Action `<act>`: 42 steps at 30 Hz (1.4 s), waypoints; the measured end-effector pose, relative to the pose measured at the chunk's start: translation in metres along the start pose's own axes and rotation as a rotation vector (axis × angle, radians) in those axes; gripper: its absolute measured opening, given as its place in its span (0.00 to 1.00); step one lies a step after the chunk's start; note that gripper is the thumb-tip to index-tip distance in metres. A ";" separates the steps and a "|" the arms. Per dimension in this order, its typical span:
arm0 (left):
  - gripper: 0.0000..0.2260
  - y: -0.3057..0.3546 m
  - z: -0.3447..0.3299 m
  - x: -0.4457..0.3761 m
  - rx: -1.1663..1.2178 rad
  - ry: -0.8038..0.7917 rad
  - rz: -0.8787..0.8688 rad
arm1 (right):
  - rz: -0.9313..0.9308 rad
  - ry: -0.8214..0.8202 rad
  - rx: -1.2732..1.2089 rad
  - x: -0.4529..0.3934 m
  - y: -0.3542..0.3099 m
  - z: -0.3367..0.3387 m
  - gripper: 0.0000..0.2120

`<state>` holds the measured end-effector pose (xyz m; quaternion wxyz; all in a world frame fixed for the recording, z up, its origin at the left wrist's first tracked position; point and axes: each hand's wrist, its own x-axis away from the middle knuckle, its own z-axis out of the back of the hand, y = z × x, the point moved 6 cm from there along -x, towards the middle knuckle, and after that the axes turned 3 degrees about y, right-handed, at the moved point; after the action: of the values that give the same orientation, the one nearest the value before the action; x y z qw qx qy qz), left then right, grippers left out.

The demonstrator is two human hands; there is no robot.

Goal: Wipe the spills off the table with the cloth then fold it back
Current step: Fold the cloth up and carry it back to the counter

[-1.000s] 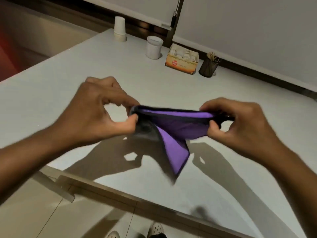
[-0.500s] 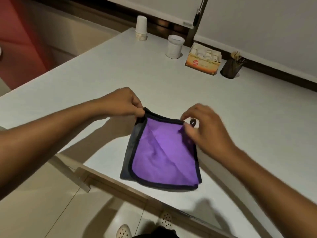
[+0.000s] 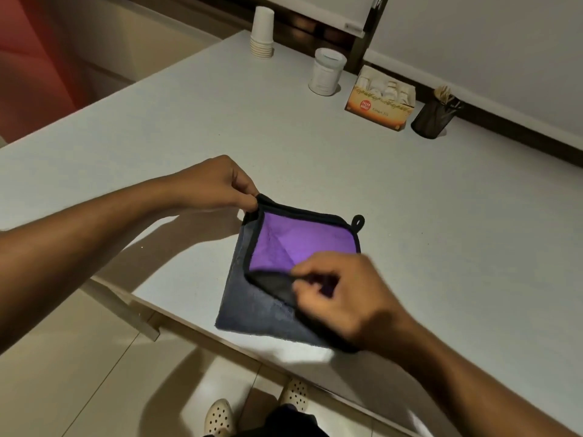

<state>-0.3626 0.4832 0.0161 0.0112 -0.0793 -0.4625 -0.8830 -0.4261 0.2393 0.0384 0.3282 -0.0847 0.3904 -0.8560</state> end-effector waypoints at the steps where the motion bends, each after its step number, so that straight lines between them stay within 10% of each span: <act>1: 0.07 0.000 0.000 0.001 0.004 0.002 -0.004 | -0.104 0.096 -0.031 -0.006 0.014 0.016 0.05; 7: 0.07 0.000 0.001 -0.001 -0.059 0.017 -0.020 | -0.429 0.126 0.197 -0.031 0.082 0.074 0.03; 14: 0.07 0.013 0.000 0.003 -0.045 0.005 -0.087 | -0.084 -0.173 0.408 -0.071 0.067 0.052 0.26; 22: 0.10 0.024 0.011 0.024 0.060 -0.007 -0.257 | -0.019 -0.471 0.523 -0.092 0.067 0.056 0.17; 31: 0.13 0.032 0.025 0.068 -0.126 0.123 -0.337 | 0.093 -0.231 0.309 -0.052 0.039 0.101 0.12; 42: 0.12 0.015 -0.037 0.146 -0.651 0.069 -0.807 | 0.378 -0.216 0.635 0.051 0.023 0.053 0.14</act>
<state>-0.5106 0.4522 0.0297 -0.3402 0.1353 -0.1569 -0.9172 -0.4323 0.1637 0.0524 0.5295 0.0048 0.0776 -0.8447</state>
